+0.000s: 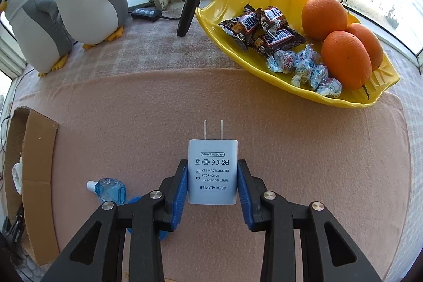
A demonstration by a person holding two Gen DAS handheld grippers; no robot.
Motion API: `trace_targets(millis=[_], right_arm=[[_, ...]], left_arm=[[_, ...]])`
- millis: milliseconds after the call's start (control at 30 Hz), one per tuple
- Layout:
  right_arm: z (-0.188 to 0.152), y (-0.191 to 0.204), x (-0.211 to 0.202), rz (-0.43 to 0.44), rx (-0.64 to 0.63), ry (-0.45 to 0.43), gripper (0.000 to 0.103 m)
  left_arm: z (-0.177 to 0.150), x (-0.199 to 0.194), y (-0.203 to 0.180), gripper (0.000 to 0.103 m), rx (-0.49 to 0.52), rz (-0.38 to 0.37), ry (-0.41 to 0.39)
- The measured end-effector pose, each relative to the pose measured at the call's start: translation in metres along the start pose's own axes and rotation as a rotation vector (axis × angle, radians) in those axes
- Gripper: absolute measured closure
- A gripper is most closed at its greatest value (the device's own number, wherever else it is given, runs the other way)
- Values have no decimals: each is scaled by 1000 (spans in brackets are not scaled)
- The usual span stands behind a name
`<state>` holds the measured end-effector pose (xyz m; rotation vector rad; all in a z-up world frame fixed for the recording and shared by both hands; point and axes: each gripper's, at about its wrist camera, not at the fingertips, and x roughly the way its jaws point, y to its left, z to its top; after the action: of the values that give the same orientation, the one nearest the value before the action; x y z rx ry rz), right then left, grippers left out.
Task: Organize rigid objects
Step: 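Close the right gripper on the white USB charger and lift, then carry the charger into the box and open the right gripper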
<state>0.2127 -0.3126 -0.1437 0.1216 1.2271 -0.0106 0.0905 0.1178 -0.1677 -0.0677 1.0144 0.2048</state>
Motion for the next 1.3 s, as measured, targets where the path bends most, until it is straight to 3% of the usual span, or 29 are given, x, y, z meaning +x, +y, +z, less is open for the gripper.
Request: trace_targets(millis=[200, 533, 833, 1300], right_arm=[[-16, 27, -40, 89, -40, -52, 71], [-52, 114, -81, 254, -178, -72, 71], [-82, 195, -78, 369, -301, -21, 71], [-108, 266, -49, 388, -391, 50, 71]], left_arm=[[0, 0, 0, 35, 1, 0, 0], [0, 0, -1, 35, 0, -1, -1], [0, 0, -1, 35, -4, -2, -3], [0, 0, -1, 35, -6, -4, -3]])
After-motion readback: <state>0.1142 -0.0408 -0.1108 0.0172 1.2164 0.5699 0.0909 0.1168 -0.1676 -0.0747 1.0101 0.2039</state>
